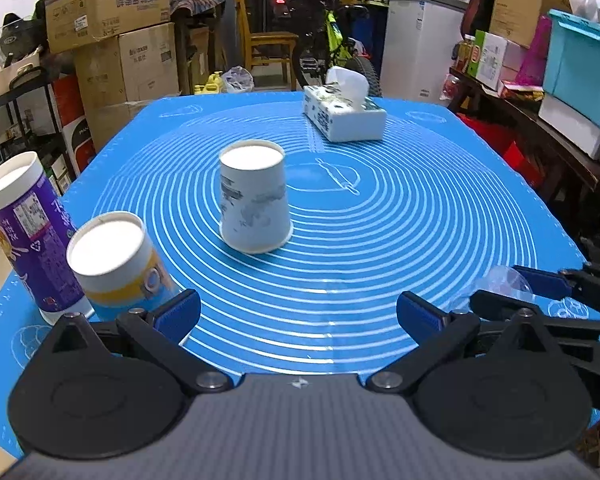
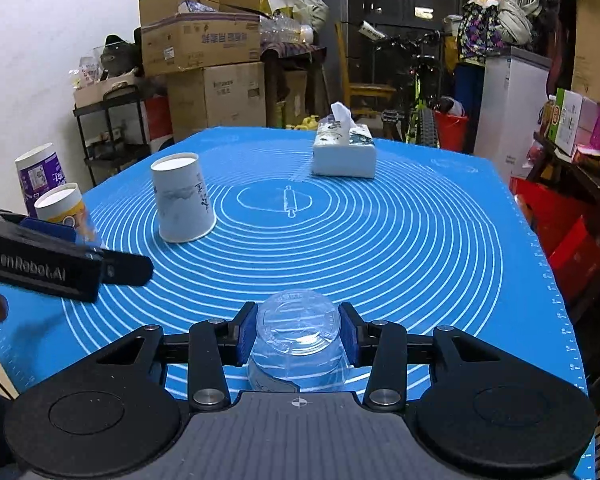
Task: Flip cup upside down
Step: 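Lower the inverted cup onto the mat, open the right tool, withdraw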
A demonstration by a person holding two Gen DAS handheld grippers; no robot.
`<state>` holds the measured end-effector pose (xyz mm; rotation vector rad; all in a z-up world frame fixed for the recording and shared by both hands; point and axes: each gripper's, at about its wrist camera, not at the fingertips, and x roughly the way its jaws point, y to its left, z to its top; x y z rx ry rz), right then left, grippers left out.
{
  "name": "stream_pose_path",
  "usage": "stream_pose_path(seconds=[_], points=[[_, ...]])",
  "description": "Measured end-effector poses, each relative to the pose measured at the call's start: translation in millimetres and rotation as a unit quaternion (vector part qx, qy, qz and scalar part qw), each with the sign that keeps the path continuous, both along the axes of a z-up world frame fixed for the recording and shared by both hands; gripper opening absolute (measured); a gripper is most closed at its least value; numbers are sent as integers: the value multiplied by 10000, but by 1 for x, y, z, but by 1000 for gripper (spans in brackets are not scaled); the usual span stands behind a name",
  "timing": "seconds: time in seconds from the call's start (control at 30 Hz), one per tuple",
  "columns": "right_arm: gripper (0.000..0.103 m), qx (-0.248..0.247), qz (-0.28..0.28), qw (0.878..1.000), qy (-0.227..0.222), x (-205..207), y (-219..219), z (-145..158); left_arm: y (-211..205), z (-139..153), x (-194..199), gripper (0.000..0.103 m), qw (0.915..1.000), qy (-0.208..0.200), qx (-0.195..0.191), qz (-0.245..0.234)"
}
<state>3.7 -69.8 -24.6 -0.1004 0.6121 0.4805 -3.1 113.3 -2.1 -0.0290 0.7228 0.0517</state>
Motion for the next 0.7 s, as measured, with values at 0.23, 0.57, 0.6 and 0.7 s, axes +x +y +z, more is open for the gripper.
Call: stream_pose_path(seconds=[0.23,0.57,0.6,0.7], points=[[62,170,-152,9997,-118,-14,-13,15,-14,6,-11,103,9998,-93,94,-134],[67,-86,-329,9994,45,-58,-34,46,-36,16,-37,103,9992,-213,143,-312],[68,-120,-334,9993,70,-63,-36,48,-38,16,-41,103,9991,-216,151,-341],[70,-227,-369,9990,113,-78,-39,51,-44,16,-54,103,9989,-196,175,-380]])
